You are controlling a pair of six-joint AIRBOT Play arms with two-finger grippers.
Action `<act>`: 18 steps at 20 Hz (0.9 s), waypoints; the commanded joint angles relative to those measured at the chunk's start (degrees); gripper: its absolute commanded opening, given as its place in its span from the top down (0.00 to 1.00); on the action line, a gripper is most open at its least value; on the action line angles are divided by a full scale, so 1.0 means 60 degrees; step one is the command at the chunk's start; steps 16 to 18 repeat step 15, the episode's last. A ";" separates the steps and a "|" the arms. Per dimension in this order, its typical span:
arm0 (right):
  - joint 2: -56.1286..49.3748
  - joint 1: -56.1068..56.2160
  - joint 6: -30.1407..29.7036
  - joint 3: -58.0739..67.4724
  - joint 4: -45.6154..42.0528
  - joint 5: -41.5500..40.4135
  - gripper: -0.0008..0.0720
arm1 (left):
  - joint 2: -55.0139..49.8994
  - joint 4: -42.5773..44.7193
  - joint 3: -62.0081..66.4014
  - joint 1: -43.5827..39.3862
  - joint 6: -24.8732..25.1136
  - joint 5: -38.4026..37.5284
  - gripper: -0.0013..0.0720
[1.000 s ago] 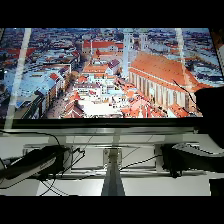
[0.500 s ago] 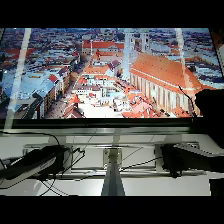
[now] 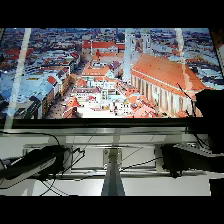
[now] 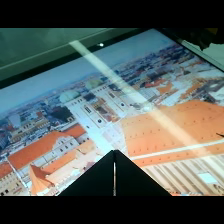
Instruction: Fold the clothes and pants, and hang the long-sleeved shirts on hangers.
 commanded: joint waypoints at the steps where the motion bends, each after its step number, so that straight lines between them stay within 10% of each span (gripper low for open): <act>1: -0.0040 0.1027 -0.0678 0.0000 0.1581 -0.0608 0.96 | 0.0007 0.0004 0.0004 0.0000 0.0000 0.0000 0.97; 13: -0.0040 1.2007 -0.4360 -0.0040 0.0656 -0.3617 0.96 | 0.0007 0.0004 0.0004 0.0000 0.0000 0.0000 0.97; 18: -0.0040 1.3063 -0.4430 -0.0040 0.0277 -0.4000 0.97 | 0.0007 0.0004 0.0004 0.0000 0.0000 0.0000 0.97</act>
